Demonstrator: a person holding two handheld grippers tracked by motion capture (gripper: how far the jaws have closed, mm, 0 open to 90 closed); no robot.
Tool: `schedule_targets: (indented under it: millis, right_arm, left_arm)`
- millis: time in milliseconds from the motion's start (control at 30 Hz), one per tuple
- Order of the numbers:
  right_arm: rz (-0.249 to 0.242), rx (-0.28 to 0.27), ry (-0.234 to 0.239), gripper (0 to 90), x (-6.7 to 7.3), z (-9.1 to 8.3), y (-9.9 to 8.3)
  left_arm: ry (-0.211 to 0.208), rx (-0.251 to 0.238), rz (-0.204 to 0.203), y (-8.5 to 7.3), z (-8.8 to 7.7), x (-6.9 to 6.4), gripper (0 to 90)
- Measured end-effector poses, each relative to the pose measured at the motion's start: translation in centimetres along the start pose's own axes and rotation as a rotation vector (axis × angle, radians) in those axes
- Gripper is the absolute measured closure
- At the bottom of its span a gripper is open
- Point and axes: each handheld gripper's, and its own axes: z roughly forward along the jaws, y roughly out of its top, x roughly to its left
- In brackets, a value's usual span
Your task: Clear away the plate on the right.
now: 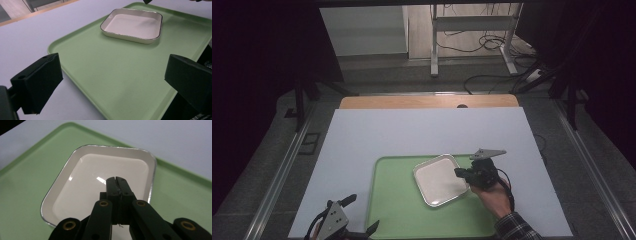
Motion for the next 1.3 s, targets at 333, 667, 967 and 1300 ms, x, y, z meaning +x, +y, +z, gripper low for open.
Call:
schedule_targets:
  millis: [333, 667, 967, 1300]
  right_arm:
    - [-0.034, 0.037, 0.032, 89.8, 2.7, -0.6, -0.9]
    - [-0.066, 0.074, 0.069, 89.8, 5.0, -0.9, -2.6]
    - [-0.083, 0.146, 0.074, 89.7, 5.2, 0.2, -3.8]
    - [-0.117, 0.177, 0.074, 89.7, 5.5, 1.4, -4.1]
  left_arm:
    - [0.003, 0.000, 0.001, 0.0, 0.0, 0.0, 1.2]
    - [0.001, 0.001, 0.005, 0.0, -0.1, 0.0, 1.2]
    - [0.000, 0.003, 0.007, 0.0, 0.0, 0.0, 1.2]
    - [-0.002, 0.005, 0.009, 0.0, 0.0, 0.0, 1.2]
